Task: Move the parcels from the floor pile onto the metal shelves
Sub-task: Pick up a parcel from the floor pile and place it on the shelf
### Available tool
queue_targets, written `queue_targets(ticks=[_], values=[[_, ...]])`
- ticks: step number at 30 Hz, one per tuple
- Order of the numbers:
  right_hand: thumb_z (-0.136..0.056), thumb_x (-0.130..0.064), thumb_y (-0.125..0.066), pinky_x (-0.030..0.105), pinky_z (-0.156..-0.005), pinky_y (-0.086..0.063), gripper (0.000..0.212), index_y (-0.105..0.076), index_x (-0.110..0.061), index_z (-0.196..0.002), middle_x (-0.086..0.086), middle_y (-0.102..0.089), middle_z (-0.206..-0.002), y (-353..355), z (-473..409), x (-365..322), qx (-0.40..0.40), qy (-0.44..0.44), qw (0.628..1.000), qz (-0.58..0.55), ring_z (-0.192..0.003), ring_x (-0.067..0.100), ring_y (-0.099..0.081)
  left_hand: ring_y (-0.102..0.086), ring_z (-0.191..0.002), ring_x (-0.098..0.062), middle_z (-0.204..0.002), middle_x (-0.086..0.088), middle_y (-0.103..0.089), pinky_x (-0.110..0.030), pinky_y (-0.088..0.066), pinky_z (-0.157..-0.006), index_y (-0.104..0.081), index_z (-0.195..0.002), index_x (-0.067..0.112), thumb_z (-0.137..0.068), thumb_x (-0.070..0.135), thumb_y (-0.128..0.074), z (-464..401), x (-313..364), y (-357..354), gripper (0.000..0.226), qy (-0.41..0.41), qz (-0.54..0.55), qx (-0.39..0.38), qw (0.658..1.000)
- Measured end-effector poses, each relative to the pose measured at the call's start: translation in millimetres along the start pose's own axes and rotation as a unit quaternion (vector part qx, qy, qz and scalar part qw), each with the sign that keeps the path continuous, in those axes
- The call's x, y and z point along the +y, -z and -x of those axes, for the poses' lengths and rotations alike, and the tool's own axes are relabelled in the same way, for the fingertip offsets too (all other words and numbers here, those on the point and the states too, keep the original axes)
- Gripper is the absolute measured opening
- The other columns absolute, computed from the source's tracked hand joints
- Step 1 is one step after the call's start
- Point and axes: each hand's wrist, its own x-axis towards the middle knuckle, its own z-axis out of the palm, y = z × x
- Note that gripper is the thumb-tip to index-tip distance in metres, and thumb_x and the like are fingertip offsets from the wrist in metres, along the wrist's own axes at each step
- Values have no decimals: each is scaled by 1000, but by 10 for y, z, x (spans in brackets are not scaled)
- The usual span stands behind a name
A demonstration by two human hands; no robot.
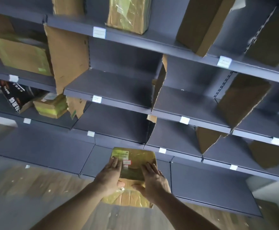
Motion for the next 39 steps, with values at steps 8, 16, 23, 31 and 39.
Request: queue_targets(ticks=[8, 16, 23, 31, 39], values=[[-87, -70, -48, 37, -118, -22, 86, -21, -24, -154, -2, -20, -162, -94, -92, -51, -7, 12, 1000, -9, -150, 21, -11, 12, -150, -24, -161, -10, 19, -34, -1, -120, 13, -155, 9, -99, 45, -49, 3, -86, 1, 90, 11, 0, -20, 1000], [-90, -71, -41, 36, -119, -18, 85, -13, -25, -156, -3, -10, -164, -258, -584, -314, -13, 67, 998, -1, -151, 20, -5, 10, -151, -25, -163, -10, 16, -37, -5, -121, 9, -156, 10, -99, 44, -50, -163, -567, -74, 89, 53, -9, 13, 998], [-86, -74, -40, 39, -115, -30, 89, -28, -19, -154, 3, -25, -161, -658, -948, -683, 26, 67, 997, 11, -149, 25, -19, 9, -150, -25, -163, -11, 13, -32, -1, -117, 8, -155, 9, -100, 33, -54, -371, -1178, -277, 87, 42, -12, 50, 998], [-70, -70, -60, 47, -83, -56, 85, -65, -7, -126, 12, -63, -130, -1377, -1386, -1033, 61, 10, 997, 39, -119, 35, -60, 9, -151, -24, -163, -11, 13, -31, 4, -116, 7, -156, 8, -97, 37, -57, -873, -1953, -651, 92, -19, 32, 18, 999], [-65, -66, -73, 48, -88, -53, 87, -64, -6, -127, 14, -63, -130, -1734, -1738, -1411, 63, -21, 996, 52, -123, 36, -58, 9, -151, -22, -163, -9, 14, -27, 6, -111, 9, -155, 10, -98, 31, -58, -1116, -2550, -849, 91, -47, 41, 26, 998]])
